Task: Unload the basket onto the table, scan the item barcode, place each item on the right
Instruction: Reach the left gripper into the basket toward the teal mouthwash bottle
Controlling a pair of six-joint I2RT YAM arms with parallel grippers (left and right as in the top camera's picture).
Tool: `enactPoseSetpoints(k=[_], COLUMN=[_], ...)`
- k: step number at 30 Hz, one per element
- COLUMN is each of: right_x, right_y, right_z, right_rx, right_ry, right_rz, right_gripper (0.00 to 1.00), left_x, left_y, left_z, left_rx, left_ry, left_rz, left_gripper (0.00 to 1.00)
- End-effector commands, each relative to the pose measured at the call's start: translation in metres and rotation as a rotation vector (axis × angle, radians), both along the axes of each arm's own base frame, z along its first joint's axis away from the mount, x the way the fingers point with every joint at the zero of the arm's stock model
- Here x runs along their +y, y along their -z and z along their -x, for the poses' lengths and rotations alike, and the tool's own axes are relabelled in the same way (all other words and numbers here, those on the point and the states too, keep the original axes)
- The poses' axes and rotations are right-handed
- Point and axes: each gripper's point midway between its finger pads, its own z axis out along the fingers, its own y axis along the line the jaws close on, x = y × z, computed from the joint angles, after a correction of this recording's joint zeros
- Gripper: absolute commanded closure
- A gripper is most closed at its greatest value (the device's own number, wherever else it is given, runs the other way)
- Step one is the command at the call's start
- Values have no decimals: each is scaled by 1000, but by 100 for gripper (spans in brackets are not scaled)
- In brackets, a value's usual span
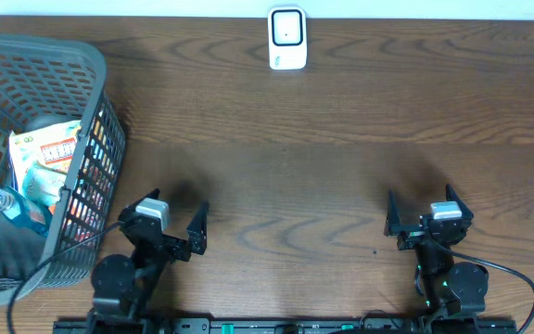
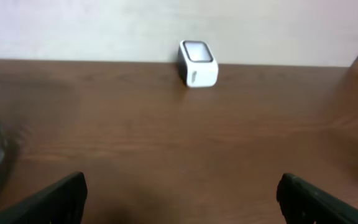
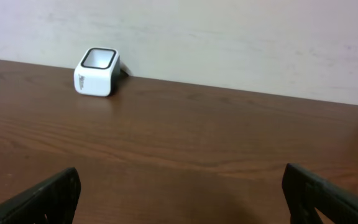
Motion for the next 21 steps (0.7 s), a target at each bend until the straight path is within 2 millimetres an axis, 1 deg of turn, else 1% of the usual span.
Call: enactPoseSetpoints(k=[1, 11, 16, 19, 21], right_x=[-1, -1, -1, -1, -1], right_y=[2, 2, 2, 2, 2], right_z=[0, 0, 0, 0, 0], right_rx=[7, 7, 7, 7, 7], right_ry=[4, 4, 4, 4, 4], right_rz=[-15, -15, -15, -15, -15], right_gripper=[1, 1, 1, 1, 1], left_x=[-4, -4, -4, -5, -7], left_y=[-41, -84, -113, -122, -120], left_z=[5, 8, 5, 4, 5], left_rx=[-14, 161, 160, 134, 143], left_ry=[26, 24, 31, 37, 50], left_rz=[24, 8, -9, -16, -13], left_gripper=[2, 2, 2, 2, 2])
